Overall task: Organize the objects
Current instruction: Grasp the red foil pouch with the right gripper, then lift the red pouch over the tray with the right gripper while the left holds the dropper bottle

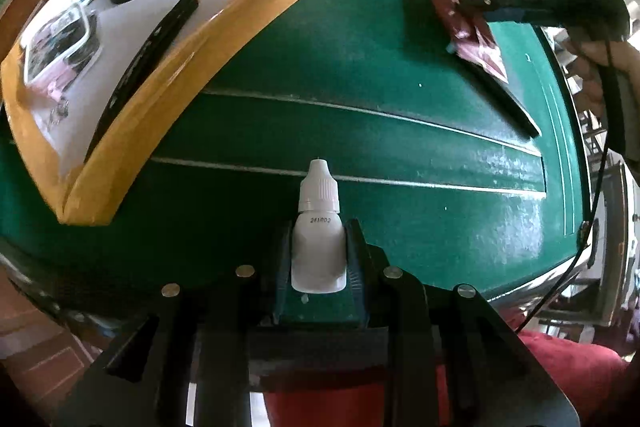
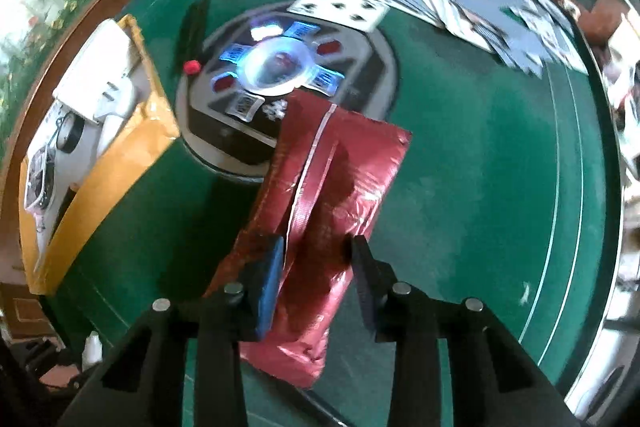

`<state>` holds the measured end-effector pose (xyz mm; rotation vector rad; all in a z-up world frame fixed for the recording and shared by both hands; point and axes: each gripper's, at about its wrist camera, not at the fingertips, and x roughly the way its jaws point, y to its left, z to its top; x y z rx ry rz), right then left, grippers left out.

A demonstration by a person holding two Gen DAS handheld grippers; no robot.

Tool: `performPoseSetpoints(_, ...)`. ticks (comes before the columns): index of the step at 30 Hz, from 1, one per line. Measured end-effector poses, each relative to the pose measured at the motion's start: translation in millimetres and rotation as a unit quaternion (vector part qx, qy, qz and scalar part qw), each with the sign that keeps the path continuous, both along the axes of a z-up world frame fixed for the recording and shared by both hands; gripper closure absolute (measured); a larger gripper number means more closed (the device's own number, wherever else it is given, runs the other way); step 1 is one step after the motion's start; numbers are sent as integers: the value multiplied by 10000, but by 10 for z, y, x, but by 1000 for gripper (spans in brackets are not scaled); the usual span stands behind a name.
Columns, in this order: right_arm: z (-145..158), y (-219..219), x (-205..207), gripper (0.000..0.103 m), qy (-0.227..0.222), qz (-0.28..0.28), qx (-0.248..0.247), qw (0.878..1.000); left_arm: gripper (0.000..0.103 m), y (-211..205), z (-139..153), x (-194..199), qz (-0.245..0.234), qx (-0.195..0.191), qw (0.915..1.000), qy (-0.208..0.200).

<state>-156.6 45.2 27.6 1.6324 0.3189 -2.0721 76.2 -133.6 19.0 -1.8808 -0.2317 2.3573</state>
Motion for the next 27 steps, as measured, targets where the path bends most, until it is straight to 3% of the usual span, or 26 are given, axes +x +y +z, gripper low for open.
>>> performPoseSetpoints(2,1,66,-15,65,-42,-75,-119,9999,77,15,-1,-67,-58,-50,10000,-26)
performPoseSetpoints(9,-87,75,-29,33,-360,-781,-528,9949,78,74,-16,-282,-360,-231,9990,-88)
performPoseSetpoints(12,-161,-22,-21,32,-374,-901,-370,9945,78,87,-17,-333,-445,-257,9986,-88)
performPoseSetpoints(14,-176,-86,12,32,-231,-905,-204,9954,77,113,-14,-354,-579,-335,9977,-90)
performPoseSetpoints(18,-180,-246,122,45,265,-585,348,9973,78,84,-9,-348,-798,-237,9965,-38)
performPoseSetpoints(23,-107,-179,135,60,279,-757,82,9967,78,-61,-13,-377,-937,214,9954,-51)
performPoseSetpoints(27,-13,-31,221,62,123,-1136,-355,9928,78,-141,-20,-394,-1153,446,9923,-50)
